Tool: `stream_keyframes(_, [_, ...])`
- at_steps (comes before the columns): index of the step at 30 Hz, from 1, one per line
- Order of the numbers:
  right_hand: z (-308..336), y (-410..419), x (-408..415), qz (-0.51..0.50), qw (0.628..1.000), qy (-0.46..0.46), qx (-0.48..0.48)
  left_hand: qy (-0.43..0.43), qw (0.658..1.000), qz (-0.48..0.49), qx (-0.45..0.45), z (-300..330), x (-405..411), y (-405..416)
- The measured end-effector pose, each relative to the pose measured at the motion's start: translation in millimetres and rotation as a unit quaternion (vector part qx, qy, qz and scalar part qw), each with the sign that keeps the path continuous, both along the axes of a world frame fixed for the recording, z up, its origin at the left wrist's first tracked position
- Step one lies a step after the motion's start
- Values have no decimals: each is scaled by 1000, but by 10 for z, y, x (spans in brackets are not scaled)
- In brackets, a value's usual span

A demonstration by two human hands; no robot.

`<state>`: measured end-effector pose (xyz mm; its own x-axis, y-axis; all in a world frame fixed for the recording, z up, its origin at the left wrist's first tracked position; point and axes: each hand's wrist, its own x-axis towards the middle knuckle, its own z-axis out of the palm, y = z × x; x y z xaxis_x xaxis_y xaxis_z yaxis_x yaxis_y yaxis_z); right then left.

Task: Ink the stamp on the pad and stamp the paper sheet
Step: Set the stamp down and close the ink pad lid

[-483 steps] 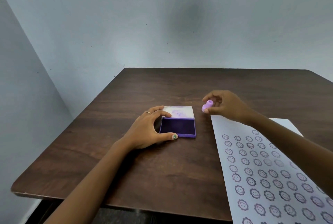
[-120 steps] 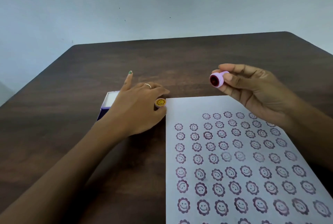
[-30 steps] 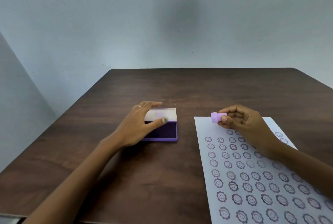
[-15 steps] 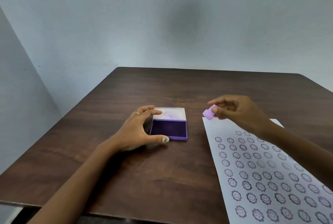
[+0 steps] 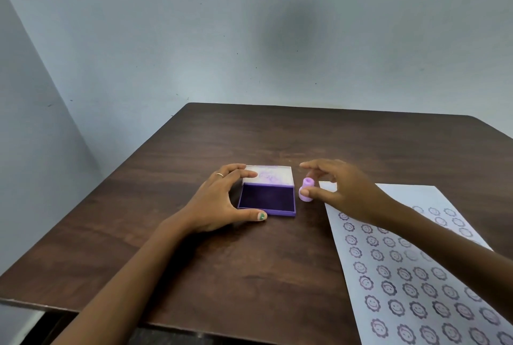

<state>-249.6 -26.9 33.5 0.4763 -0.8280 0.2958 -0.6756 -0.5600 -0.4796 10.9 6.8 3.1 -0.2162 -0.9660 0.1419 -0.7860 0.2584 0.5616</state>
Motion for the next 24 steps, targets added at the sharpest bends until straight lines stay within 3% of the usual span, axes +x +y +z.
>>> stream_keyframes(3, [-37,-17,-88,-43,999,15,18,-3,1000,1,-2,1,0,-8])
stream_keyframes(10, [-340,-47,-309,-94,972,213,40,-10,1000,0,-2,4,4,-16])
stream_keyframes(24, [-336,-506,-457,-108,967,227,47,-6,1000,4,10,14,-4,-14])
